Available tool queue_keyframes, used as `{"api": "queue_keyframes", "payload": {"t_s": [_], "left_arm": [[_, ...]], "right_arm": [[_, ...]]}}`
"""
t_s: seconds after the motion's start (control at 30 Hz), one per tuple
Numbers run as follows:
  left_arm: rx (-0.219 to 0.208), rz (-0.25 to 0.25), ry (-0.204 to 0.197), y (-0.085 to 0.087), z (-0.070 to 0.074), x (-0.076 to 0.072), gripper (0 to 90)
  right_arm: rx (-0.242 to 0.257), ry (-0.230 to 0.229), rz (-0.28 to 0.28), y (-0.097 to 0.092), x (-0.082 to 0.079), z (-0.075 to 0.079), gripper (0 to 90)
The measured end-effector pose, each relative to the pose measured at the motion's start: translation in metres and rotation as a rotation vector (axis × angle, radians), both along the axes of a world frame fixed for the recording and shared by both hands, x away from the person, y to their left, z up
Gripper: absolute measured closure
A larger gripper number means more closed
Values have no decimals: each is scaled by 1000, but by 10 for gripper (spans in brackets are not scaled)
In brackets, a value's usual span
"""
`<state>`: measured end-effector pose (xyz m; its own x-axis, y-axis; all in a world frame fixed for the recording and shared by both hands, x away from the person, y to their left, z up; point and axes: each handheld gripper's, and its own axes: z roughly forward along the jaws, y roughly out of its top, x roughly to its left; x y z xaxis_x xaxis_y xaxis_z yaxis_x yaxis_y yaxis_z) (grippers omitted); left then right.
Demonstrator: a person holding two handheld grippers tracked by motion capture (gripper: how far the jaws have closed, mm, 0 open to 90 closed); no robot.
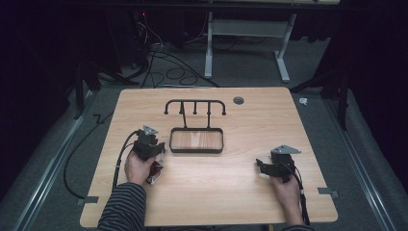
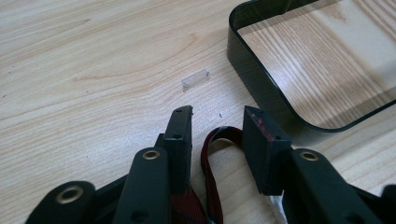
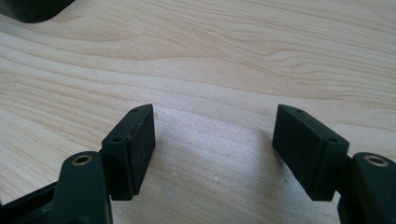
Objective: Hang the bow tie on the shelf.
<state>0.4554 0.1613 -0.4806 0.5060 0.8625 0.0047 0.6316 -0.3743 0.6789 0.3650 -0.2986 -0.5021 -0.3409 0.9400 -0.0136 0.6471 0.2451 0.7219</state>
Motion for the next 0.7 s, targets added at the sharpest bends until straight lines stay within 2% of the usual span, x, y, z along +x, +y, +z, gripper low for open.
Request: {"api": "queue_keyframes", "payload": {"t_s": [0.2, 0.3, 0.57, 0.7], "left_arm": [[-3, -5, 9, -2, -6, 4, 656], [-18, -3, 18, -2, -8, 6, 678], [-28, -8, 41, 0, -12, 9, 885], [-40, -8, 50, 2, -10, 8, 894]], "right_arm": [[0, 0, 0, 0, 0, 0, 311], [0, 0, 0, 0, 0, 0, 311], [0, 0, 0, 0, 0, 0, 311], [1, 1, -1, 0, 0, 0, 311]]}}
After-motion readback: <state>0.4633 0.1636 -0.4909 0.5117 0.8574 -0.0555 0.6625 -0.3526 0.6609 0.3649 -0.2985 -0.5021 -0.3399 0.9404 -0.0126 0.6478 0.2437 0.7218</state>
